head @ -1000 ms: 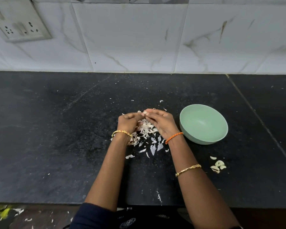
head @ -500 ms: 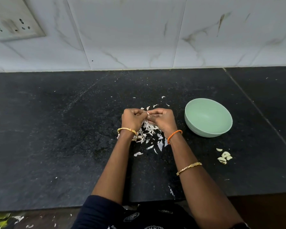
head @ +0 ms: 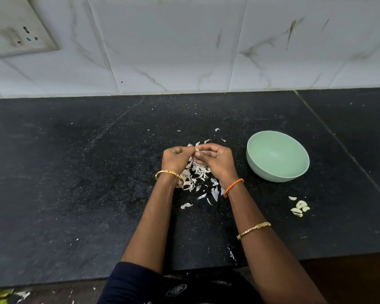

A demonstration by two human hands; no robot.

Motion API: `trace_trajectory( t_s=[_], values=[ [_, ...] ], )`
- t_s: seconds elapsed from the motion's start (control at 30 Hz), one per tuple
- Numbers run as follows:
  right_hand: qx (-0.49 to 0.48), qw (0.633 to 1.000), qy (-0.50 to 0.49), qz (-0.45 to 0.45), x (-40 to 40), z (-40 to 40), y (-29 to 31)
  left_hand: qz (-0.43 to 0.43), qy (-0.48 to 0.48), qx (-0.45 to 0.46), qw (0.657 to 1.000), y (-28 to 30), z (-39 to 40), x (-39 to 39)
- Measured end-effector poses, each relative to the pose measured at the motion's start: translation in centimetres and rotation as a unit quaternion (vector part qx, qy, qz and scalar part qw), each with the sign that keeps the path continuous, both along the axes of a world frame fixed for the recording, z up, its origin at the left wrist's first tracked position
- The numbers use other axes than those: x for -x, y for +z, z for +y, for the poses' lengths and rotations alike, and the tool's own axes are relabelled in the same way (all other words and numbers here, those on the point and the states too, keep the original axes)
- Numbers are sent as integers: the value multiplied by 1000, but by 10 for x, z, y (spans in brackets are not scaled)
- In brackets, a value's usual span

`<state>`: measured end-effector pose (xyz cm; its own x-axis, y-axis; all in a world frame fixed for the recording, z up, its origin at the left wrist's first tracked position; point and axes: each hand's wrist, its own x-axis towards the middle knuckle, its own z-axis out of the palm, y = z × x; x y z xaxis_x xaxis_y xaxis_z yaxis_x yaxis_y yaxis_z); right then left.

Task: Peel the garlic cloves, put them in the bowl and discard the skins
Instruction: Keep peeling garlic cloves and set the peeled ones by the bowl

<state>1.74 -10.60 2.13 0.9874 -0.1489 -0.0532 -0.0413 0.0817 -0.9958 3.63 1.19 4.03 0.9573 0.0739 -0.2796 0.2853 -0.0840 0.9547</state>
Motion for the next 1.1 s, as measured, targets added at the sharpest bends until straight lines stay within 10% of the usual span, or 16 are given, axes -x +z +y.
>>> trace_trajectory(
  t_s=[0.67, 1.1],
  values=[
    [-193, 978, -64, -49, 3, -9, 8, 101, 104, -82, 986, -4, 26, -11],
    [-15, 1000, -13, -10, -3, -5, 0, -85, -58, -12, 995, 2, 10, -6]
  ],
)
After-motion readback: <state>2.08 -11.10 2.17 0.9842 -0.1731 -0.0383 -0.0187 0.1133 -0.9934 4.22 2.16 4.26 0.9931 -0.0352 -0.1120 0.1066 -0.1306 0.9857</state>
